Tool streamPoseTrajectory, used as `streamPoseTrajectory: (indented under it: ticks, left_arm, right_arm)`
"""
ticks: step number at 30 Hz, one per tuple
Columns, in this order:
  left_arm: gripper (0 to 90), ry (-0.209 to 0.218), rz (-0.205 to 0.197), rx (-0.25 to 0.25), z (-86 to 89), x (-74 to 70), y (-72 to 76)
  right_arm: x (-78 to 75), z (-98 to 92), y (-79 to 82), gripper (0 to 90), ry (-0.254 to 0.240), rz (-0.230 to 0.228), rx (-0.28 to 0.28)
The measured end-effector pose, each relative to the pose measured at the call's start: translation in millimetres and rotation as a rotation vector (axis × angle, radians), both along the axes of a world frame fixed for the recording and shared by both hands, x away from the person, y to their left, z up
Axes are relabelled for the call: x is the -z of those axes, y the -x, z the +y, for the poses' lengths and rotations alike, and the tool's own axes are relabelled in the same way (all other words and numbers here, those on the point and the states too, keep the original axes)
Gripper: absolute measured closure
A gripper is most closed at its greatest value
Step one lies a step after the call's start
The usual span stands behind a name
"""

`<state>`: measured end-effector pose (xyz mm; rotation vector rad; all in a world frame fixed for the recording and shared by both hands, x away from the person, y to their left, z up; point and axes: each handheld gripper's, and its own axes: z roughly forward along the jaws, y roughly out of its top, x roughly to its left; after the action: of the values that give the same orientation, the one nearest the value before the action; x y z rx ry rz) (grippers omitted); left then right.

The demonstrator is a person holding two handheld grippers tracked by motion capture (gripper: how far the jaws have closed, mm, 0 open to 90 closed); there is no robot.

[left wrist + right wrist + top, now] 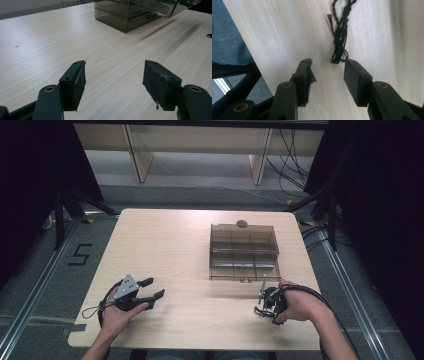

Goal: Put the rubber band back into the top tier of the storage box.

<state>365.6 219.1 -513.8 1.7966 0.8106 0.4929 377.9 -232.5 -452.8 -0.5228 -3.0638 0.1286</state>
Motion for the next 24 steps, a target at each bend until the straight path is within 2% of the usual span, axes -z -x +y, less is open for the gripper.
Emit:
streamPoseTrajectory:
  ticks: [2, 3, 10, 14, 15, 17, 18, 19, 20, 22, 24]
  left_arm:
    - [34.1, 0.000, -0.001, -0.001, 0.0, 0.0, 0.0]
    - [34.2, -0.001, -0.001, -0.001, 0.0, 0.0, -0.1]
    - [34.3, -0.001, -0.003, 0.000, -0.2, -0.1, -0.1]
    - [34.3, -0.002, -0.003, 0.001, -0.1, -0.2, 0.0]
    - [34.3, -0.003, -0.003, 0.001, 0.1, -0.3, 0.0]
    - [34.3, 0.000, -0.005, 0.003, 0.3, -0.1, -0.3]
    - [34.3, 0.001, -0.004, 0.005, 0.4, -0.1, -0.5]
    - [34.4, 0.009, -0.014, -0.005, -0.5, 0.6, -0.6]
    - [34.4, 0.008, -0.014, -0.004, -0.4, 0.6, -0.6]
    - [34.4, 0.000, -0.005, 0.002, 0.3, -0.2, -0.2]
    - [34.4, 0.002, -0.004, 0.002, 0.2, -0.5, 0.0]
  right_arm:
    - [0.3, 1.0, -0.7, 58.3, 0.000, 0.006, 0.002]
    - [1.3, 2.9, -3.7, 58.8, -0.005, -0.002, -0.020]
    - [3.7, 8.4, -9.4, 61.7, -0.006, -0.002, -0.011]
    - [6.9, 12.4, -12.7, 65.0, -0.010, 0.000, -0.030]
    - [6.5, 14.1, -11.6, 66.0, -0.004, 0.004, -0.004]
    - [8.4, 15.2, -15.0, 68.0, -0.016, -0.003, -0.045]
    - [8.8, 15.1, -16.1, 68.9, -0.020, 0.003, -0.048]
    - [7.2, 16.6, -13.9, 70.1, 0.001, 0.005, 0.001]
    - [8.5, 15.9, -16.8, 71.2, -0.006, 0.002, -0.034]
    - [9.8, 16.2, -17.3, 73.3, -0.019, 0.007, -0.020]
    - [10.1, 16.6, -17.4, 75.4, -0.004, 0.009, -0.013]
